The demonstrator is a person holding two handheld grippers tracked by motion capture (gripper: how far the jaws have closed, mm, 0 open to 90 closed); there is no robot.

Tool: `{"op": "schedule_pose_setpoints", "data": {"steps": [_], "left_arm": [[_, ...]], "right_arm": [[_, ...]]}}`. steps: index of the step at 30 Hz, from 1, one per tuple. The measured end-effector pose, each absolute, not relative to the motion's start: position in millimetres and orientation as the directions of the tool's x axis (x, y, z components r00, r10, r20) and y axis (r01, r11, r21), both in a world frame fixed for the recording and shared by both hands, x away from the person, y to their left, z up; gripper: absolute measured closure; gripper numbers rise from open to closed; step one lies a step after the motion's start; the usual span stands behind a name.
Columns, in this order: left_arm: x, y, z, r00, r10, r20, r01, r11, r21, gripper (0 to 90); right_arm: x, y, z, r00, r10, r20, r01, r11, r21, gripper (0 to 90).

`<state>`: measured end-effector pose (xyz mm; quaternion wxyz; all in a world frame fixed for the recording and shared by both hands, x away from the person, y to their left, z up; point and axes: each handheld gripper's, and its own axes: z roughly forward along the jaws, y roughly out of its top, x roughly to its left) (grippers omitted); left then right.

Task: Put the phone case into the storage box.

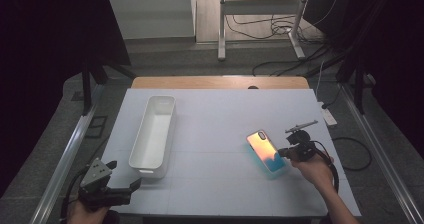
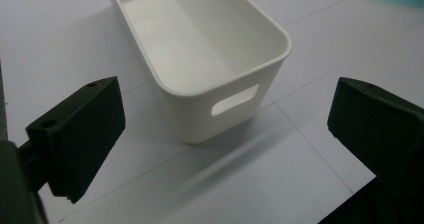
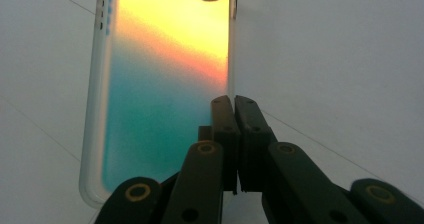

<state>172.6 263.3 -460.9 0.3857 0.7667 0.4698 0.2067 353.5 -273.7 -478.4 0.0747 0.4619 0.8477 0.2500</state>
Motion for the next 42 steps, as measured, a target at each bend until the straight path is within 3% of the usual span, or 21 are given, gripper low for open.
{"op": "schedule_pose_setpoints", "data": {"steps": [22,42], "left_arm": [[173.4,260.5,-459.7,0.478,0.878,-0.032,0.562,-0.278,0.779,3.5],[190.3,243.1,-450.3,0.581,0.809,-0.091,0.522,-0.285,0.804,4.2]], "right_arm": [[342.8,-271.3,-459.2,-0.592,0.801,0.092,0.681,0.436,0.589,87.8],[338.7,-268.2,-446.5,-0.609,0.79,0.074,0.628,0.422,0.653,87.8]]}}
